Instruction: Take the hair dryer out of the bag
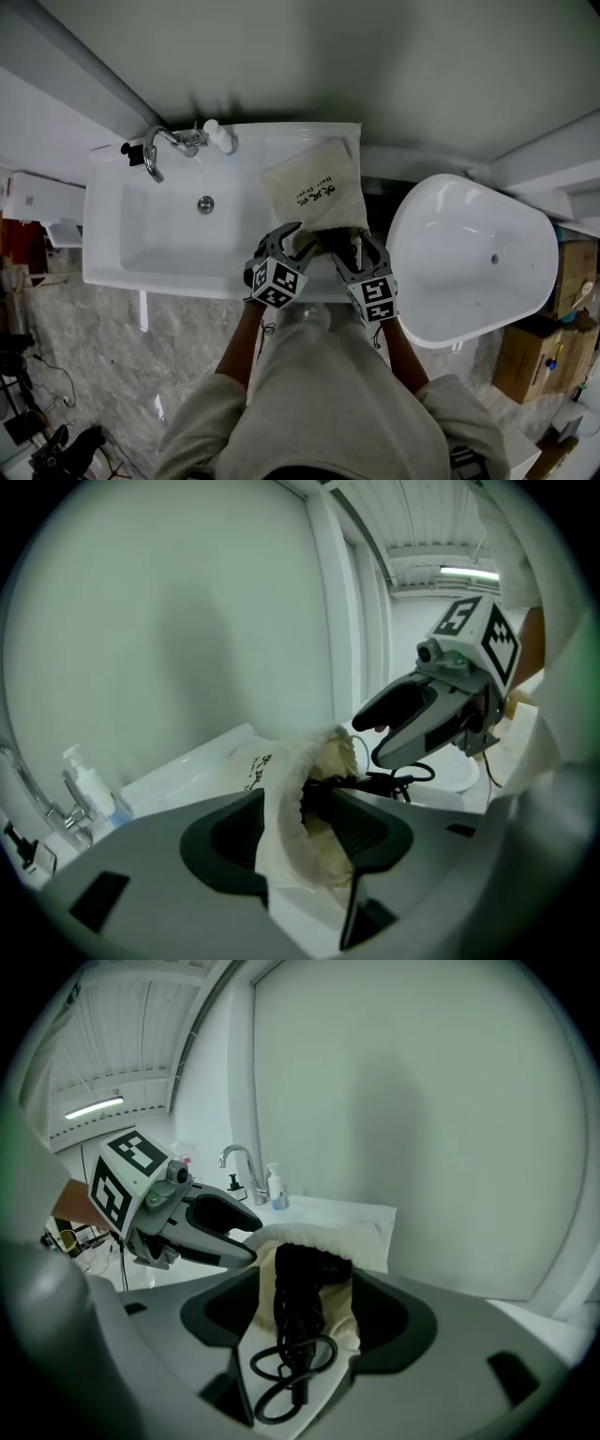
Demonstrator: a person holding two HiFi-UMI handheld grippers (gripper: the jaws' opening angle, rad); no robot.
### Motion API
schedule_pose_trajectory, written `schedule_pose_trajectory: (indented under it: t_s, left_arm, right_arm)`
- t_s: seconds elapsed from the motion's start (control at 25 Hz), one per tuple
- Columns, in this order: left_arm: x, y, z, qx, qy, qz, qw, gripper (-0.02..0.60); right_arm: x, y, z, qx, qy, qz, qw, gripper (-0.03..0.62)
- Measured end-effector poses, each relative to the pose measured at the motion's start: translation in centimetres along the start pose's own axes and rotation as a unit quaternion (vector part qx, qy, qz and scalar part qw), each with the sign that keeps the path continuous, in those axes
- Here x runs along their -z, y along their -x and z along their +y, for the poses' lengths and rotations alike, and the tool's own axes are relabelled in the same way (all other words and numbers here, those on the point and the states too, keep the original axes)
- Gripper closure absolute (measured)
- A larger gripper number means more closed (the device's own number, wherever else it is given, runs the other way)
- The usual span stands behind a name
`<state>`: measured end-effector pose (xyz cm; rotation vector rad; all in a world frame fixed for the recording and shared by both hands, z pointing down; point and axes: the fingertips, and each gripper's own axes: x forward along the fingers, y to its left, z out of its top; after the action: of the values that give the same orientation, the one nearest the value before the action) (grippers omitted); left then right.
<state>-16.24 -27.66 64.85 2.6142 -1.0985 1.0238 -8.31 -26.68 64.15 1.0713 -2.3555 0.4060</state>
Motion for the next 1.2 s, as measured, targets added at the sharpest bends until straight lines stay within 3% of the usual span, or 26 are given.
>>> schedule_pose_trajectory:
  t_s: [0.24,0.44,0.8,1.2]
  left_arm:
    - [0.2,-1.5,0.2,0.033,-0.046,0.006,0.9984,0.376]
    - [-0.4,-2.3,0.9,0.048,-0.034,-0.001,0.9983,0.379]
    - [-1.5,-2.3,1.3,0.064,-0.033,-0.008,0.9974,0.528]
    - [-3.2,-1.8,1.8,0.069,-0.021,-0.027,0.9970,0.545]
  right_arm:
    - [1.2,0.4,0.1,0.031,-0.012,0.015,0.999,0.303]
    - [1.6,0.8,-0.1,0.042,-0.013,0.024,0.999,0.303]
    - [2.2,0.9,0.7,0.029,0.001,0.044,0.999,0.303]
    - [2.0,0.2,1.7,-0.004,0.022,0.066,0.998,0.273]
